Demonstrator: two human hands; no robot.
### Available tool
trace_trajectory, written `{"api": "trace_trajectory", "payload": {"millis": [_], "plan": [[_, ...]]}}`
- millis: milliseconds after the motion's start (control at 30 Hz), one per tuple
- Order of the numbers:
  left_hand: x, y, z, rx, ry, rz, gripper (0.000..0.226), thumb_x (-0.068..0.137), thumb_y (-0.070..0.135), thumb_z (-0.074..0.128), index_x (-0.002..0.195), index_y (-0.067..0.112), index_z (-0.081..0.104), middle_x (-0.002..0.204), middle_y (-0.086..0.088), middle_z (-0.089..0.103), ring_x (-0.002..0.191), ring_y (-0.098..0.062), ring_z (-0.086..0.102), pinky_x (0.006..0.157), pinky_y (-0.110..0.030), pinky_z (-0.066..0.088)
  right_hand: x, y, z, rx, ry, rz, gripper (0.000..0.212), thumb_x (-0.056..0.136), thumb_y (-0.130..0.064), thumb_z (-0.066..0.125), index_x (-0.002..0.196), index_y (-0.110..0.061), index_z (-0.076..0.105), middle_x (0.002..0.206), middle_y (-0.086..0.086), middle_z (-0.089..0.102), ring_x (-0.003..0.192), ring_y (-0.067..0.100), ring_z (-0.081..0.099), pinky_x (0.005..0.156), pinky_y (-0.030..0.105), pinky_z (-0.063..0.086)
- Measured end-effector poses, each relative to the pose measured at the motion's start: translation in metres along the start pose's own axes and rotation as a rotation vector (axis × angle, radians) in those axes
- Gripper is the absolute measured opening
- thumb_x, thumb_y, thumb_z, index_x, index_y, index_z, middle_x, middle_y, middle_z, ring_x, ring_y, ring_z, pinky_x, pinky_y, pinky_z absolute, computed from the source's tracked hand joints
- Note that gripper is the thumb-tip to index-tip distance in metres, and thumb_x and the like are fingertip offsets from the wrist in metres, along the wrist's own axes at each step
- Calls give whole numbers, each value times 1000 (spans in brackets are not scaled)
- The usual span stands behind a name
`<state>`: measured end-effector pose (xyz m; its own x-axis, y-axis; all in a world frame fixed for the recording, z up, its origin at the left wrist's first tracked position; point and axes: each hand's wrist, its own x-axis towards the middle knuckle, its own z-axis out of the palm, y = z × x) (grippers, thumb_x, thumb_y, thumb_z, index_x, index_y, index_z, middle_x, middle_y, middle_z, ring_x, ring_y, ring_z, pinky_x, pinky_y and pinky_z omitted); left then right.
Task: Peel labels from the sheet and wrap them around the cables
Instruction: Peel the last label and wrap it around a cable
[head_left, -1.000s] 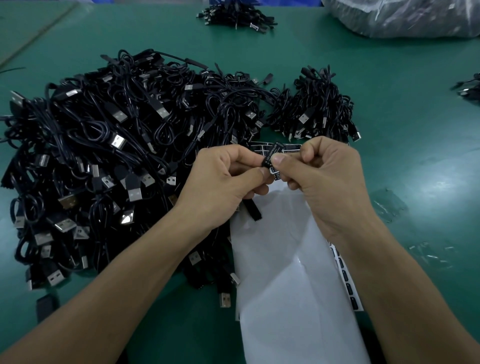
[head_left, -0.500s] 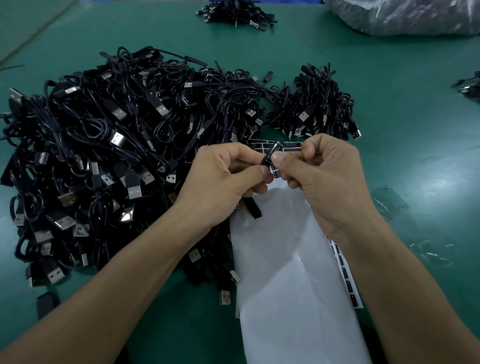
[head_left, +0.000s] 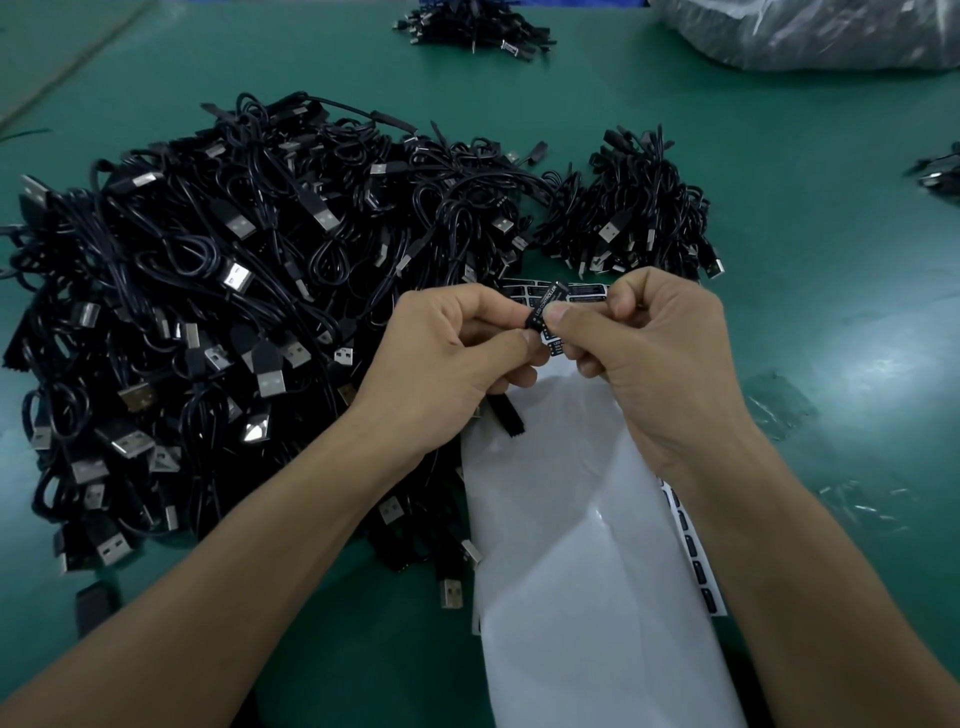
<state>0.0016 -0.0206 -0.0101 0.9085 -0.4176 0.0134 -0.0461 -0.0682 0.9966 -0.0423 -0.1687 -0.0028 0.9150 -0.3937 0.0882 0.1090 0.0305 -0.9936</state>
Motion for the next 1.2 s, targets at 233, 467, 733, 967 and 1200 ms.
{"api": "trace_trajectory", "payload": {"millis": [233,467,733,967,1200], "plan": [[0,-1,1,-3,4,-7,6,89,7,73,92,12,72,77,-1,78,66,-8,73,56,-13,50,0,1,0,-21,27,-7,44,80,1,77,68,-18,39,50,-3,56,56,18,50,49,20,44],[1,-2,1,3,-2,6,9,88,8,74,89,17,72,78,0,78,68,-9,73,58,-14,51,0,2,-1,-32,35,-19,46,80,0,77,66,-19,38,45,-8,53,54,16,51,48,21,43],[0,-4,2,7,-5,21,6,88,10,75,91,14,72,78,0,78,68,-9,73,58,-15,51,1,3,-1,-113,70,-47,42,70,-12,78,60,-23,39,47,-8,50,52,12,57,53,25,45],[0,-6,1,24,-9,45,8,88,13,76,89,21,73,79,1,78,71,-11,74,61,-17,54,1,1,-1,-237,101,-57,32,63,-24,79,49,-27,50,49,-2,58,57,20,60,58,38,48],[0,-6,1,29,-8,39,7,88,14,76,89,21,74,80,2,78,72,-11,75,63,-17,55,0,-1,-1,-275,114,-73,35,64,-27,82,54,-24,49,52,-1,59,59,35,59,59,46,52]]}}
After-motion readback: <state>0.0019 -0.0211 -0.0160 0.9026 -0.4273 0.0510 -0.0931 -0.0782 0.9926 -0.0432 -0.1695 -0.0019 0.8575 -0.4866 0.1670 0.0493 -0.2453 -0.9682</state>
